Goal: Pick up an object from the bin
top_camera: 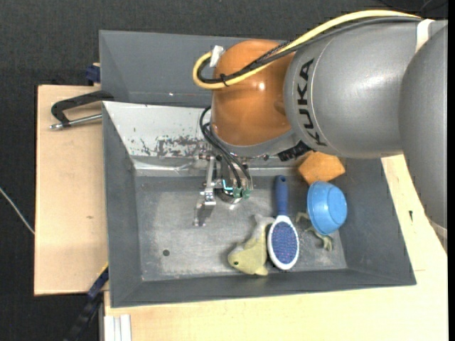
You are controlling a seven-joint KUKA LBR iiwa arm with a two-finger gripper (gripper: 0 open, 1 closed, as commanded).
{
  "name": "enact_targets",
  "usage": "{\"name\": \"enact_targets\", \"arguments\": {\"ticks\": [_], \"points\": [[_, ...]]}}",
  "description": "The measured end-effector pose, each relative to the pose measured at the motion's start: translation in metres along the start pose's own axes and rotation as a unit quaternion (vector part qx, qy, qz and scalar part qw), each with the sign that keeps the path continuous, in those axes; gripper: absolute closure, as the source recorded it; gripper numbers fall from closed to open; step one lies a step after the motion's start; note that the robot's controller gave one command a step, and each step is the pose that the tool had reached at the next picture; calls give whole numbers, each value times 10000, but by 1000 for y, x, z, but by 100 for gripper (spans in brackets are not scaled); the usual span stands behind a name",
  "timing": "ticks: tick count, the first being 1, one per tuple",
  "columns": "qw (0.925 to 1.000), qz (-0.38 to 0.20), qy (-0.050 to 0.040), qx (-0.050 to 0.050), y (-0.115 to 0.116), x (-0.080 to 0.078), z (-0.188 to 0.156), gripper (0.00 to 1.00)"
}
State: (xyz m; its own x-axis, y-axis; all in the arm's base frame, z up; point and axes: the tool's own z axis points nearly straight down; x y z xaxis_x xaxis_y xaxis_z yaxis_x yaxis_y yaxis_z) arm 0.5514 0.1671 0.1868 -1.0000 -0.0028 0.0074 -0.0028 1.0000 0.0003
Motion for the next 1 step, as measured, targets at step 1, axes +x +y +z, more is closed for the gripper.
{"name": "enact_targets", "arguments": {"ticks": [1], "points": [[9992, -402, 0, 15, -54, 50, 46, 0]]}}
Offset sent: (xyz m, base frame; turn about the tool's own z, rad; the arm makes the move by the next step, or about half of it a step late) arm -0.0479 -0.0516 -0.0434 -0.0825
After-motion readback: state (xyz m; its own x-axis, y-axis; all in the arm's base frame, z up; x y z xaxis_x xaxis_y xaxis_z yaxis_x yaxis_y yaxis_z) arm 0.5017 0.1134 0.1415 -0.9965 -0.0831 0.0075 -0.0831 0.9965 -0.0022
